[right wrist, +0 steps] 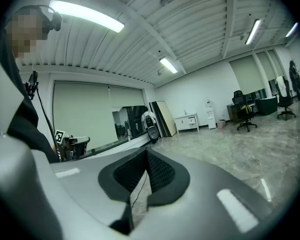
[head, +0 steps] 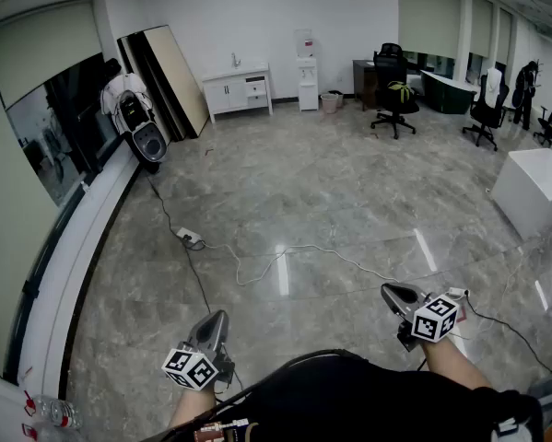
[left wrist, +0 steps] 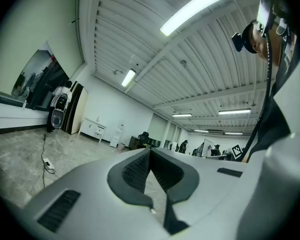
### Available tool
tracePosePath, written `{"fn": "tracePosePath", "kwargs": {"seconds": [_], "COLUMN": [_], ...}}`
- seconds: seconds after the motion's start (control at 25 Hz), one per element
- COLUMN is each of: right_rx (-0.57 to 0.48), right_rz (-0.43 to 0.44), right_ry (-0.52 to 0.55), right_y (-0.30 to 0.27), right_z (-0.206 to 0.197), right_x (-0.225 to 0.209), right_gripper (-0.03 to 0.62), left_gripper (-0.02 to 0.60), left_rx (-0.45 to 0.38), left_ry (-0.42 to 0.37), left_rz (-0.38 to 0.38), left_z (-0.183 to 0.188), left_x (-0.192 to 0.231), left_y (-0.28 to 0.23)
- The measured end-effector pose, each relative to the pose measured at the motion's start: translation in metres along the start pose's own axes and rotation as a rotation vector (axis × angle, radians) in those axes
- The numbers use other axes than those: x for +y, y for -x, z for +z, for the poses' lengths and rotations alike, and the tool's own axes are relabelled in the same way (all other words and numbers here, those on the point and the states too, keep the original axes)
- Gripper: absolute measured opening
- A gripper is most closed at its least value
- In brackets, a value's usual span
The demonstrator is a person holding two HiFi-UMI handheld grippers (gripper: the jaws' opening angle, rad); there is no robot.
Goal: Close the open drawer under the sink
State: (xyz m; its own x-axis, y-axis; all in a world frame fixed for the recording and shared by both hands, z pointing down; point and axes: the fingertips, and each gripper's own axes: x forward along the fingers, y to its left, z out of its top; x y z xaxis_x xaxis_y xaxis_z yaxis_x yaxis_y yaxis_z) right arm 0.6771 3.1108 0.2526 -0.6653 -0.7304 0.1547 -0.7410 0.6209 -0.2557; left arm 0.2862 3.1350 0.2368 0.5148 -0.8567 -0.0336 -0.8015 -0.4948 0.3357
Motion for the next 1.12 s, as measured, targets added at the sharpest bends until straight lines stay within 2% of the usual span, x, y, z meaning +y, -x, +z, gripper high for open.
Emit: {"fn": "tracePosePath", "kwargs": {"seconds": [1.12], "right_rx": [-0.006], "right_rz": [-0.001], "right_ry": [-0.036], "right_y": [-0.015], "right_z": [0.004], "right_x": [-0.007], "right_gripper": [0.001], "left_gripper": [0.000], "left_rx": [0.002], "left_ry": [0.027], "left_rz": [-0.012], "left_z": [-0.007], "left_x": [0.007], "left_y": [-0.008]}}
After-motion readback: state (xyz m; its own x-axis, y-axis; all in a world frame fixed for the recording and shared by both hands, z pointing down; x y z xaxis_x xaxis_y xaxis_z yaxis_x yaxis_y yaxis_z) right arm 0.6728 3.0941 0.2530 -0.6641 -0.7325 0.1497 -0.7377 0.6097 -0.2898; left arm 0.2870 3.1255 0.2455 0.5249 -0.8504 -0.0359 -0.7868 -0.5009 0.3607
